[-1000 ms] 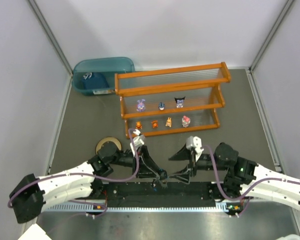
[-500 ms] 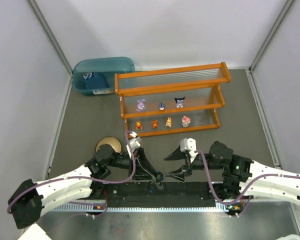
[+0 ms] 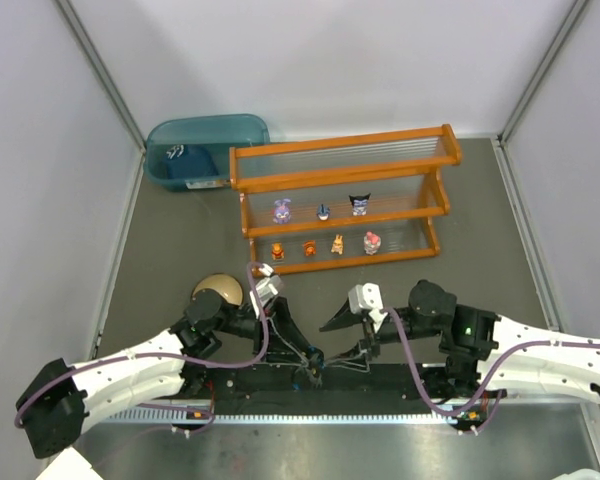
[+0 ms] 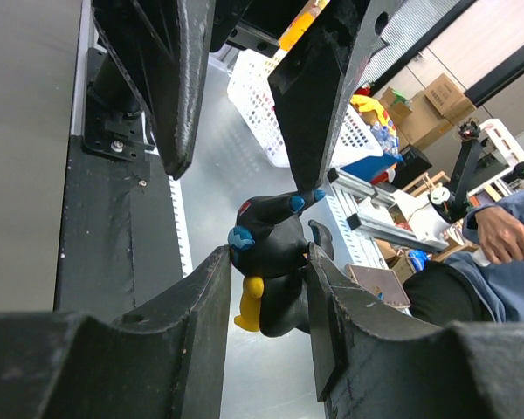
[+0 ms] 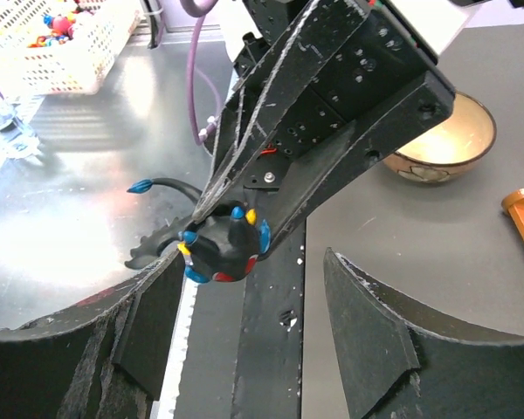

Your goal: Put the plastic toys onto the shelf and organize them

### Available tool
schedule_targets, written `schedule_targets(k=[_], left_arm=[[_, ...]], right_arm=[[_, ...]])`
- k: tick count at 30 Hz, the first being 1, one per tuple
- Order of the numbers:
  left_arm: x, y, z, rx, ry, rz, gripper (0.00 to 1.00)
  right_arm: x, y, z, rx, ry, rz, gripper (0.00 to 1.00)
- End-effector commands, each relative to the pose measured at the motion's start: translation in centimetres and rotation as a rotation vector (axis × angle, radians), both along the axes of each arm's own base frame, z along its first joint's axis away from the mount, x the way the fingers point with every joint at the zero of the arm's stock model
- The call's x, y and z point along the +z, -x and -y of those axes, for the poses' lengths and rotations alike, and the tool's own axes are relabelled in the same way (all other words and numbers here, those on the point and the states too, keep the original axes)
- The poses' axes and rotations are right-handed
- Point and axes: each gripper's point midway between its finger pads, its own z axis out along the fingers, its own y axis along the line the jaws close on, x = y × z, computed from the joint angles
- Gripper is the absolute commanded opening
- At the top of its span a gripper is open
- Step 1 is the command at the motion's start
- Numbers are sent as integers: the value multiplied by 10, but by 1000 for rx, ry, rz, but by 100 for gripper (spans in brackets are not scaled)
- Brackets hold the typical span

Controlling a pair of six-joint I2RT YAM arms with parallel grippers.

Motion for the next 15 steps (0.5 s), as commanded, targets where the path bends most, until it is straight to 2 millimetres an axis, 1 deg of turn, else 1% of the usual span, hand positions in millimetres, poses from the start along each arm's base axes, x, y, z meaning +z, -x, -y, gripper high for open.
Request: schedule_targets(k=[1,8,10,15], left_arm=[[22,-1,-2,0,92,60,0],[27,-2,-1,-3,106,66,0],[27,-2,-1,-6,105,60,0],[28,-2,0,-17,109,58,0]], right_arm=[[35,16,3,75,-89,33,66],[42,24,7,113,-117,8,66],[43,26,6,124,-126,4,66],[39,26,-4,141,-119,0,67]])
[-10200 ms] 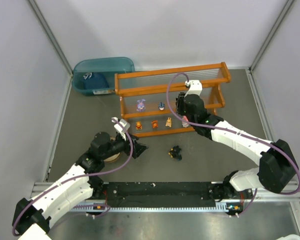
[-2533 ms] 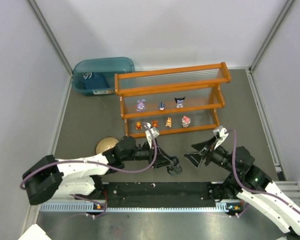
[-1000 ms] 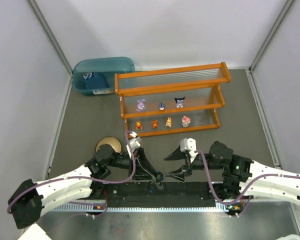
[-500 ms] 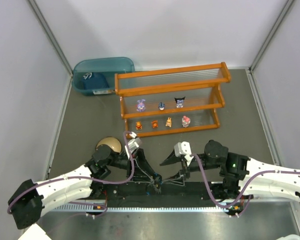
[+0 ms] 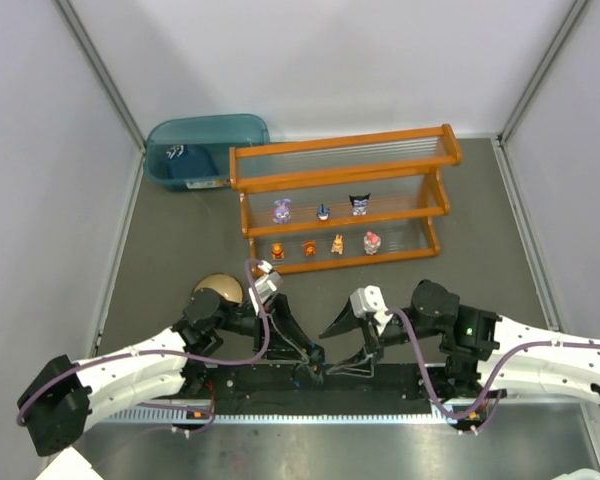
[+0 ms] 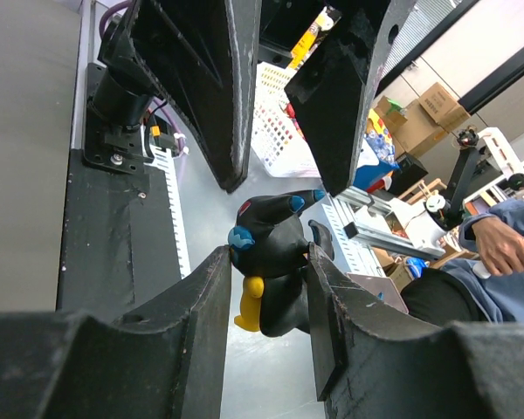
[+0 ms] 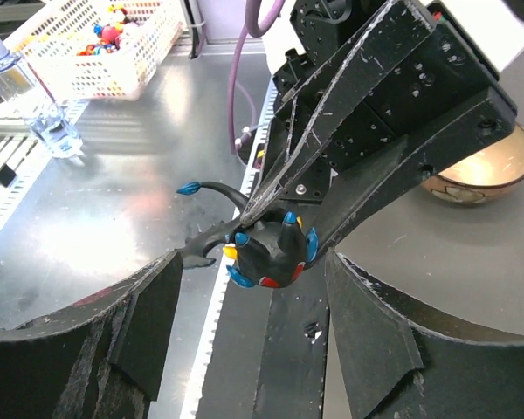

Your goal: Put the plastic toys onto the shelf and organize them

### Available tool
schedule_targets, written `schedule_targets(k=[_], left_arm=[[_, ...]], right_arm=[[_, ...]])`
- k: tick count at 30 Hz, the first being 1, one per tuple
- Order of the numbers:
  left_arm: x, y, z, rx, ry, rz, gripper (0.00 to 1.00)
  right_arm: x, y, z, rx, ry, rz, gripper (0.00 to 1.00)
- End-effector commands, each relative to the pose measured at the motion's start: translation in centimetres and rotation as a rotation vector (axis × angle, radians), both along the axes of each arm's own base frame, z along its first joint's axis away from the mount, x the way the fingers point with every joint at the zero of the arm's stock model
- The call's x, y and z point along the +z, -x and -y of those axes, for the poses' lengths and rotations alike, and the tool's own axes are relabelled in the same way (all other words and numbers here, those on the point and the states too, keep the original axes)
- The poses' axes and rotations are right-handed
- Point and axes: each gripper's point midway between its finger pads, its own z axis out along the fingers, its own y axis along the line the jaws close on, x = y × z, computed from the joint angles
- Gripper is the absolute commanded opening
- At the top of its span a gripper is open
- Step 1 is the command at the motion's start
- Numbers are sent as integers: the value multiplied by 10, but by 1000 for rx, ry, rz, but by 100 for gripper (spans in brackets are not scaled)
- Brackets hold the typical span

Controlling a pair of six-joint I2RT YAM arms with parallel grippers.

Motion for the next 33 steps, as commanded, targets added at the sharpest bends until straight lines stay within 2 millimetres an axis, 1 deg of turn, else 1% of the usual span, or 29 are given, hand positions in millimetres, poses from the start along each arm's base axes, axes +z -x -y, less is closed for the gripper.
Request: schedule_targets(k=[1,8,15,18,19,21,22,26,29,31,33], left_arm=[[20,3,-1,-23,77,61,0],[21,4,-2,-32,79,66,0],[19,4,-3,-31,80,63,0],[19,4,-3,-28,81,64,0],[19,4,-3,-27,83,64,0],[19,4,-3,-29,83,63,0],[19,4,-3,-27,84,64,0],[21,4,-3,-23,89,65,0],[20,3,-3,-16,89,61,0],[20,2,-2,-6,87,58,9],[20,1,-3,5,90,60,25]], right_arm=[[28,8,-10,57,-85,21,67],[23,8,-22,75,-68,27,67],[25,8,-28,76,-64,16,50],[26,7,-28,69,-58,4,34],[25,7,-28,68,-52,-2,23],[23,6,-30,60,-37,-25,14],[22,2,-32,32,-26,-37,0],[17,-2,-34,6,32,-79,0],[18,-2,-34,-3,30,-100,0],[20,-3,-33,-20,28,-106,0],[22,-6,-30,-45,23,-112,0]])
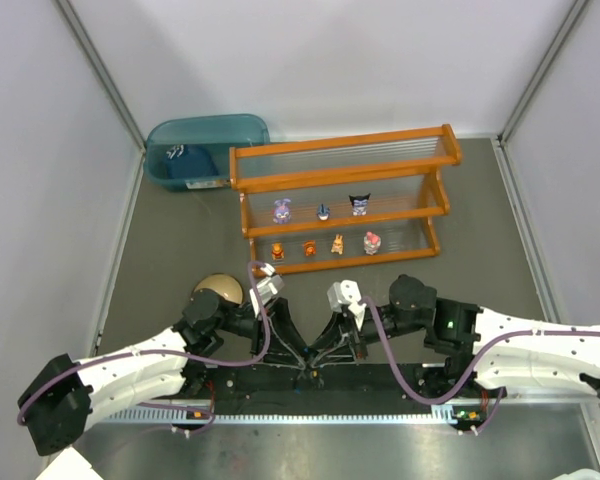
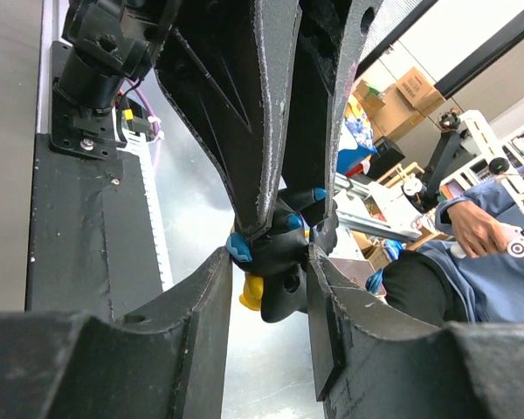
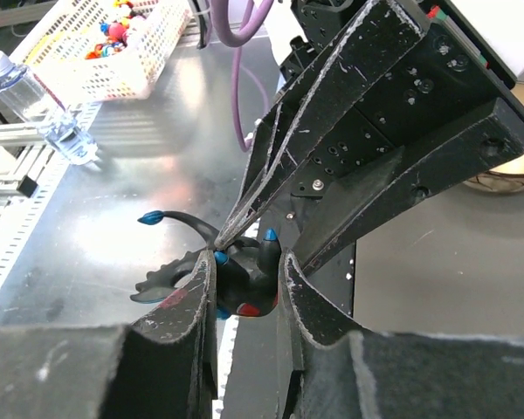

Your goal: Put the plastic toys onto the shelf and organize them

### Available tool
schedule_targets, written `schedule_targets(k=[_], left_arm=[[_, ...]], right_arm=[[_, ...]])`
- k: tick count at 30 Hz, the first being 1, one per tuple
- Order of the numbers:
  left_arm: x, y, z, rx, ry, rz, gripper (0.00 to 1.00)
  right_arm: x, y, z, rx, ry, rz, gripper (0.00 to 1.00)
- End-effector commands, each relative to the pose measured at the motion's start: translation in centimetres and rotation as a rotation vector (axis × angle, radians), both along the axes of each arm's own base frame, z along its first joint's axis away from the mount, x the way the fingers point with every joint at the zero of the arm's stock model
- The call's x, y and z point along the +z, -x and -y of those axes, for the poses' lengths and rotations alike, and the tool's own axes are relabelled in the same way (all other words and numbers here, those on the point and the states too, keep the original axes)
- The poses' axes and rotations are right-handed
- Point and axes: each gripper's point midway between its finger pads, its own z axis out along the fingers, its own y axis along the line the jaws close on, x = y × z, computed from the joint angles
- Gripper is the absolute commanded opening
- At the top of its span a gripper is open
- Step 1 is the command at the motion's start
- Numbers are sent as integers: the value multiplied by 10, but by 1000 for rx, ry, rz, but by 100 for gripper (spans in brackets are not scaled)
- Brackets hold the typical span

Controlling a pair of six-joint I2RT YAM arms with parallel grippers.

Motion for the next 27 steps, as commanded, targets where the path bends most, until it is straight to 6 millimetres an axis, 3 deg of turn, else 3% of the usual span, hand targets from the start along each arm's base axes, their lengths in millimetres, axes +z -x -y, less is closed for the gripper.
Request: schedule_targets(k=[1,3,4,11,18,27], left_arm=[[19,-12,3,86,97,74,35],[21,-13,3,98,102,81,42],[20,-15,3,105,96,74,54],[24,-28,1,196,103,94,82],[23,-55,2,375,48,163,89],[37,-64,-2,450,89,224,95]], right_arm=[[29,-8,-2,-76,-58,-16,0],[26,-13,1,-111,-50,-18,0],[29,-14,4,-126,-58,-19,0],[25,-30,19,-252,-44,-36,0],[22,-55,17,-413,-19,-94,0],[2,-76,2,-535,81,-154,0]])
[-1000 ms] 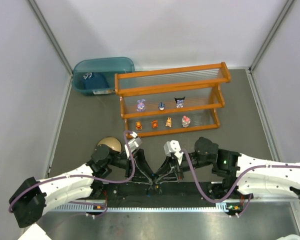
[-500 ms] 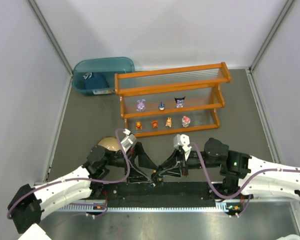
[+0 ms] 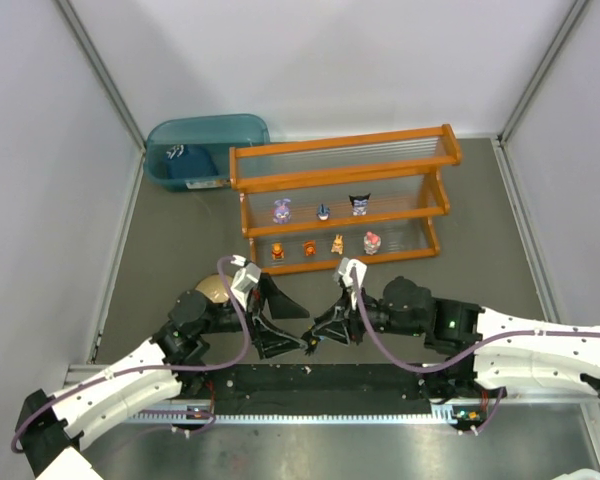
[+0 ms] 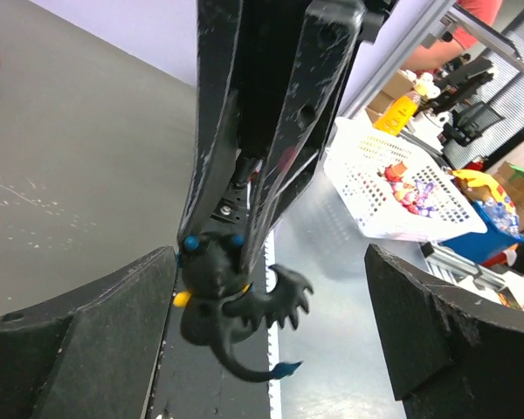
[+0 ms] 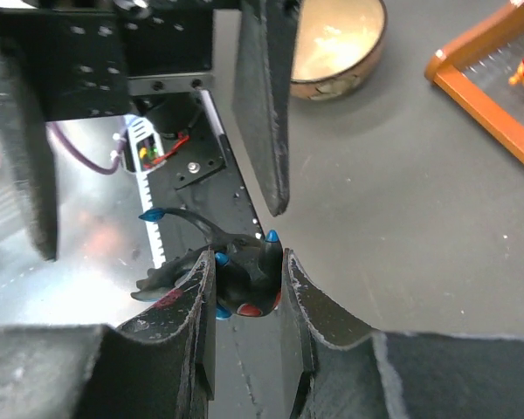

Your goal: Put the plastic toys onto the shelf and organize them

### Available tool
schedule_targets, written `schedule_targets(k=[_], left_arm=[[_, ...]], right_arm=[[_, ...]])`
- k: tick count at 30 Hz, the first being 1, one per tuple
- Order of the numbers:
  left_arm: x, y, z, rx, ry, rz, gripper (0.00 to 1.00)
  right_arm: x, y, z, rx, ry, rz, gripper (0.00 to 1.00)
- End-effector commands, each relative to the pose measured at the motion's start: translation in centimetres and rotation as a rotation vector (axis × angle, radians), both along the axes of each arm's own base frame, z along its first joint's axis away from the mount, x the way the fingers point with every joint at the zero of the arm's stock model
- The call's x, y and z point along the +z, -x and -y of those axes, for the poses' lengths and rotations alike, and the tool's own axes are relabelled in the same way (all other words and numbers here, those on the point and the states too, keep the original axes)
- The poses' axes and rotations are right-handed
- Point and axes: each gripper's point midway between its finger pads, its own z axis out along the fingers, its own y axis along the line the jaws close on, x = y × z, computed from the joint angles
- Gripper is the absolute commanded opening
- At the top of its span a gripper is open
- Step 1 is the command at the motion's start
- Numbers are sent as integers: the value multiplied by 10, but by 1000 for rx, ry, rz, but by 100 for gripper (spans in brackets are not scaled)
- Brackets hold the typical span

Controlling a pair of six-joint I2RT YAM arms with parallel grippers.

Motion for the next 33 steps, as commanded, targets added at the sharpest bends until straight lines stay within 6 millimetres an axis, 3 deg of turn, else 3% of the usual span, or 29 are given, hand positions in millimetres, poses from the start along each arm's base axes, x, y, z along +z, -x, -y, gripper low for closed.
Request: schedule_targets(k=[1,13,18,33], left_arm=[[26,-12,-3,78,49,96,96],[14,-20,-4,125,-5,113,99],[14,-31,-11,214,-11,135,99],[10,-59,-26,403,-59,207,99]], right_arm=[[27,-18,-10,-110,-45,-16,0],[47,-49,-7,-324,-76,-59,0],[54,-68,10,-485,-101,-87,0],[76,-73,21,-581,-211,-200,0]])
